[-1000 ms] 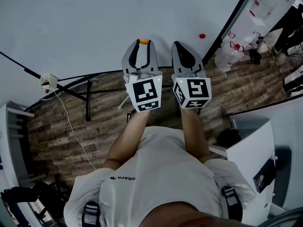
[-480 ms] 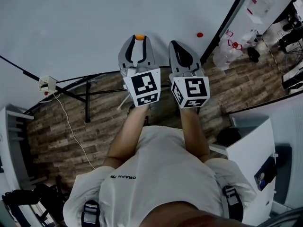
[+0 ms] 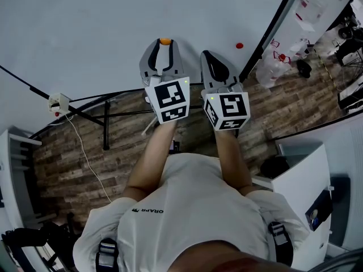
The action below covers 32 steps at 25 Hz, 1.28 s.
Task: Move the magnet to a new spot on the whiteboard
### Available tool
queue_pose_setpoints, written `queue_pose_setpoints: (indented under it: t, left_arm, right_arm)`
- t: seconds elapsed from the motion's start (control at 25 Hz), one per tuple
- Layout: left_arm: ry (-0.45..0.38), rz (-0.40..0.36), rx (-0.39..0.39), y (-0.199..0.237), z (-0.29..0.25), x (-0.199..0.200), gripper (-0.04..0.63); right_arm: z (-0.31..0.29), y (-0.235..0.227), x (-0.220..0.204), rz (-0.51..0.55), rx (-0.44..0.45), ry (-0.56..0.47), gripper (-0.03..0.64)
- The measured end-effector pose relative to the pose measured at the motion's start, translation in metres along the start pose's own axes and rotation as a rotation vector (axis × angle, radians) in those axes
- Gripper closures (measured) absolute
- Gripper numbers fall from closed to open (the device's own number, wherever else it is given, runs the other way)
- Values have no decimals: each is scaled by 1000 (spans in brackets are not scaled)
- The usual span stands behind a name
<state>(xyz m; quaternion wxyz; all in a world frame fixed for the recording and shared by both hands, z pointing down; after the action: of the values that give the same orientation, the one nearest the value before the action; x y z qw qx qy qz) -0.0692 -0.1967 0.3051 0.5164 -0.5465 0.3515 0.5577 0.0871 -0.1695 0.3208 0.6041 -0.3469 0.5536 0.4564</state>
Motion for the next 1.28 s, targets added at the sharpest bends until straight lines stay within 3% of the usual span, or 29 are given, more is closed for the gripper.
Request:
queue_pose_setpoints:
  t: [1.28]
  left_arm:
    - [-6, -68, -25, 10, -56, 10, 476]
  right_arm:
    - [-5, -5, -7, -13, -17, -4, 604]
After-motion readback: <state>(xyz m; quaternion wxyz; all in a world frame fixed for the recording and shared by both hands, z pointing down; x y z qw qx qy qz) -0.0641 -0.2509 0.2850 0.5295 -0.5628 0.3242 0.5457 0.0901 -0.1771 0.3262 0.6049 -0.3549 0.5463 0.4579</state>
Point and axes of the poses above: the fingertips, and each gripper's own axes: z backward along the fingers, y to its left, x out of its top, the point moved 10 cm from there along z, backward along the fingers, and after that the axes turned 3 degrees about -x, right-handed, at the moved point
